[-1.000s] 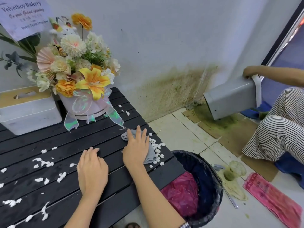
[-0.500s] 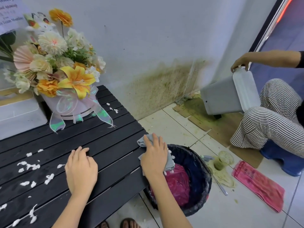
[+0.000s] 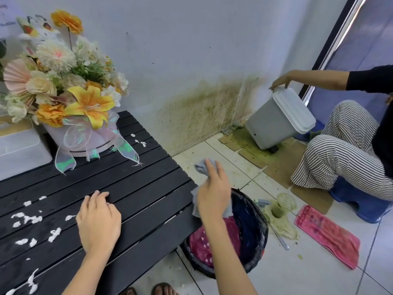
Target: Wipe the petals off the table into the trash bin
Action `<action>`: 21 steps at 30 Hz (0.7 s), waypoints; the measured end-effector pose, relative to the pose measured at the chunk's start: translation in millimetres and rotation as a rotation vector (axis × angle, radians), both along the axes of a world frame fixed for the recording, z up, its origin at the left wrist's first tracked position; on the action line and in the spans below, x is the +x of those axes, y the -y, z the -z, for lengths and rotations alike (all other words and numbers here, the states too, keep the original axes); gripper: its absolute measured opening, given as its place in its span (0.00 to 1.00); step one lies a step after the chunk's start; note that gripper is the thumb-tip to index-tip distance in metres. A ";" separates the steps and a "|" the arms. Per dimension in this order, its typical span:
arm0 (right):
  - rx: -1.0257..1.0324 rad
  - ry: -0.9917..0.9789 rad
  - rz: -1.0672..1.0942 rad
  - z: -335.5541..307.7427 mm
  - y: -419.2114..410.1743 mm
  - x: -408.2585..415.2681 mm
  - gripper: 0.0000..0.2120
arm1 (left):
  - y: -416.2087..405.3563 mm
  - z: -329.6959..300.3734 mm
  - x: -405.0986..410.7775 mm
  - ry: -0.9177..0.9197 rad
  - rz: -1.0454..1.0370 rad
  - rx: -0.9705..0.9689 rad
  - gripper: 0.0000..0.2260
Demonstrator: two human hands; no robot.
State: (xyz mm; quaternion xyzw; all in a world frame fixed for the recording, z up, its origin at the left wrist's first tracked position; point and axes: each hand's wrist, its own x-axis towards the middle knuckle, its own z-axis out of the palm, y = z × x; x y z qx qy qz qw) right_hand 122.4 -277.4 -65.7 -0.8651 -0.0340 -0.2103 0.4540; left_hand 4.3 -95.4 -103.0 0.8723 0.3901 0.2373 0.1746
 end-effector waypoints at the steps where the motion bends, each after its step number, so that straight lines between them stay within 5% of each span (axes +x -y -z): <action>1: -0.011 0.048 -0.022 -6.2 -15.6 -4.6 0.23 | -0.1 0.5 -0.1 -0.007 -0.001 0.000 0.13; 4: -0.122 0.093 -0.208 -13.0 -70.5 -22.2 0.22 | -0.9 1.9 -0.7 -0.009 0.010 0.012 0.13; 8: -0.570 -0.092 -0.564 19.5 -110.7 -46.0 0.20 | -1.8 3.2 -0.9 0.007 0.005 0.004 0.14; 10: -0.587 -0.236 -0.665 28.5 -107.8 -44.7 0.20 | -1.5 3.5 -1.0 0.015 0.009 -0.001 0.14; 21: -0.578 -0.310 -0.209 26.0 -34.1 -14.4 0.27 | -2.8 3.3 -2.4 0.009 0.014 -0.006 0.13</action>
